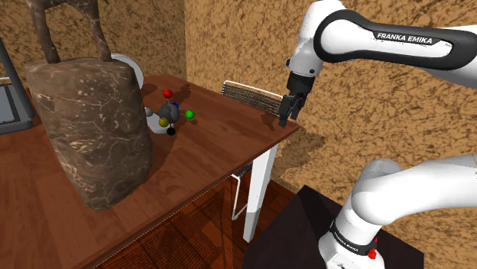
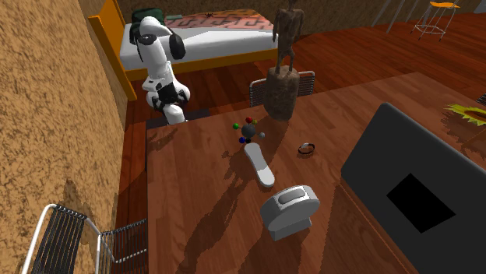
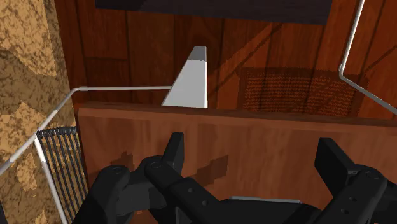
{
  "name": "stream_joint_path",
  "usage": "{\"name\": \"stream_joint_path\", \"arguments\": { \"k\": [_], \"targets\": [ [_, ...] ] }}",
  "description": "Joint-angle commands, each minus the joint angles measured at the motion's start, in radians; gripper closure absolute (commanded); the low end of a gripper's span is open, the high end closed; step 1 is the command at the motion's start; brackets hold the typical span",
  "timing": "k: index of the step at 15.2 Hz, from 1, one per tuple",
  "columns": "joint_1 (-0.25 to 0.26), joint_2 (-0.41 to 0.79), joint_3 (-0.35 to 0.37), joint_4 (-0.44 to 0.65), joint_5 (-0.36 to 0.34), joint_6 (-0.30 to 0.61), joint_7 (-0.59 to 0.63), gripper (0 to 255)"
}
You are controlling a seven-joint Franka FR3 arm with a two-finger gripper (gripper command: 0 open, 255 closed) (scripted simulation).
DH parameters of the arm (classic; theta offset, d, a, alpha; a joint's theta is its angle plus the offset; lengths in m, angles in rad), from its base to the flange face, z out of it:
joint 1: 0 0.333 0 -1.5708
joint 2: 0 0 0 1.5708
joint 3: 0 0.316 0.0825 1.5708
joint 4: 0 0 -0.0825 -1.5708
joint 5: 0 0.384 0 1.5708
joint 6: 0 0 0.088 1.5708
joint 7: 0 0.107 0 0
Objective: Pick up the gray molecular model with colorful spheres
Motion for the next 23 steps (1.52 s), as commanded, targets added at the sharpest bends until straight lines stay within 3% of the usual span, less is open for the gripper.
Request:
{"name": "stream_joint_path", "arguments": {
  "k": [1, 12, 23],
  "targets": [
    [0.000, 0.000, 0.000, 0.000, 0.000, 0.000, 0.000, 0],
    [0.033, 0.398, 0.163, 0.364, 0.101, -0.029, 0.222, 0],
    [0.083, 0.873, 0.292, 0.904, 0.076, -0.148, 0.472, 0]
  ]
}}
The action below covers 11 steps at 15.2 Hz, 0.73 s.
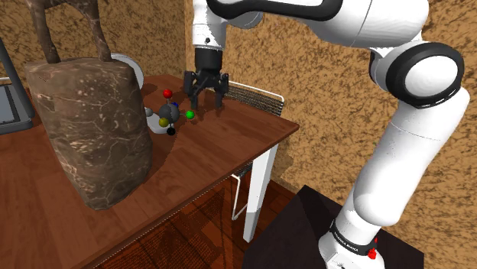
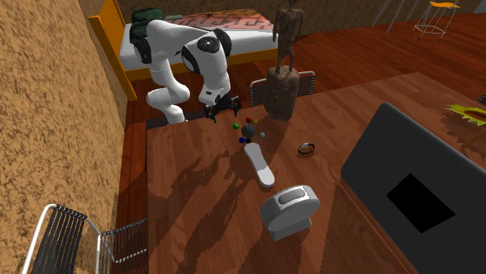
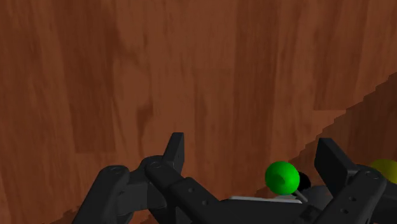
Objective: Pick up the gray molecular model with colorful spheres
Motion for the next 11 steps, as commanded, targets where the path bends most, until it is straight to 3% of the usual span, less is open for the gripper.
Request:
{"name": "stream_joint_path", "arguments": {
  "k": [1, 3, 11],
  "targets": [
    [0.020, 0.104, 0.021, 0.131, -0.017, -0.037, 0.053, 0],
    [0.045, 0.200, 0.034, 0.257, -0.037, -0.077, 0.097, 0],
    [0.037, 0.160, 0.028, 0.102, -0.024, 0.038, 0.070, 0]
  ]
}}
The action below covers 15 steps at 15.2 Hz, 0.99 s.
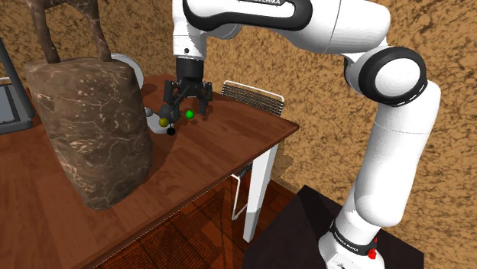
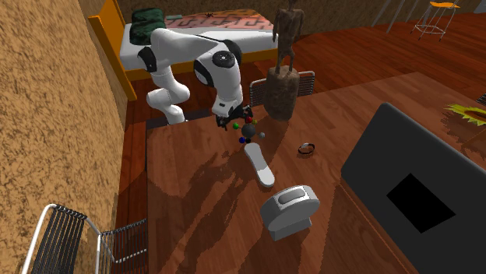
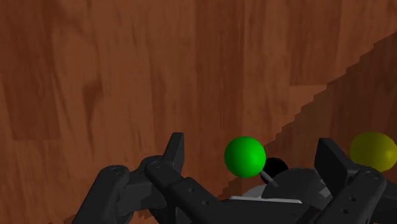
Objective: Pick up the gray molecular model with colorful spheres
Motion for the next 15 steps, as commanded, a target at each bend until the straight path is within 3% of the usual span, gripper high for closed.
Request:
{"name": "stream_joint_path", "arguments": {
  "k": [1, 2, 11, 15],
  "targets": [
    [-0.001, -0.002, 0.000, -0.014, 0.001, 0.012, -0.003, 0],
    [0.000, -0.003, 0.000, -0.017, 0.001, 0.014, -0.002, 255],
    [-0.001, -0.002, -0.001, -0.014, 0.001, 0.012, -0.003, 255],
    [0.003, 0.016, 0.001, 0.064, -0.005, -0.047, 0.010, 255]
  ]
}}
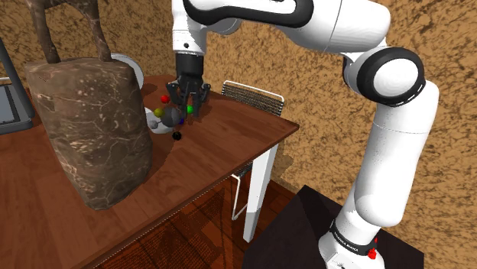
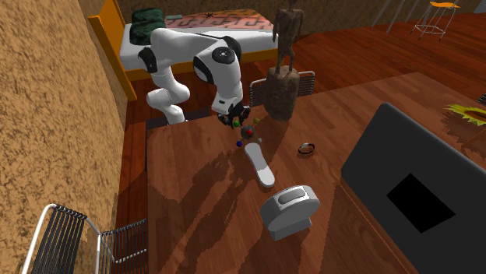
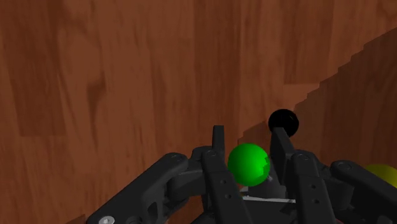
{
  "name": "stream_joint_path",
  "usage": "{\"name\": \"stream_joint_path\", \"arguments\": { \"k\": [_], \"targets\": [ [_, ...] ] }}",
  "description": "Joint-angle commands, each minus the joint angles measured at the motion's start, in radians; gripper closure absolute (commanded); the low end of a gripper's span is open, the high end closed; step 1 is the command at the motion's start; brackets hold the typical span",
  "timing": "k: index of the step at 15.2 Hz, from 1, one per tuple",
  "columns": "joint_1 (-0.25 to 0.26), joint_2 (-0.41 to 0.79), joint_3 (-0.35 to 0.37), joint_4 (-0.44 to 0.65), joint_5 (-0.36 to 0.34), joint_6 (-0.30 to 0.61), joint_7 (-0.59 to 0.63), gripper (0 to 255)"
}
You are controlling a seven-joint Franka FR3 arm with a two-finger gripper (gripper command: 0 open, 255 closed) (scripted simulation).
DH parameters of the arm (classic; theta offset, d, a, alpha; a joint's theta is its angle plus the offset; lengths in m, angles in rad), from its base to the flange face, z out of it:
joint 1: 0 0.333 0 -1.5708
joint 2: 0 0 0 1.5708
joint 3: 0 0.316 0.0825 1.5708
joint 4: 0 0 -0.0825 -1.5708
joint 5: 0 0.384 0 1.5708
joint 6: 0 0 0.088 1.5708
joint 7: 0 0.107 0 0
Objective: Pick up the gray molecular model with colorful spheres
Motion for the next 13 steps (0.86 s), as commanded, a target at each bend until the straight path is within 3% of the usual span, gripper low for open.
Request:
{"name": "stream_joint_path", "arguments": {
  "k": [1, 11, 13],
  "targets": [
    [0.002, 0.012, 0.000, 0.042, -0.004, -0.030, 0.005, 255],
    [0.027, 0.096, 0.009, 0.296, -0.030, -0.200, 0.048, 255],
    [0.027, 0.098, 0.009, 0.300, -0.030, -0.203, 0.049, 255]
  ]
}}
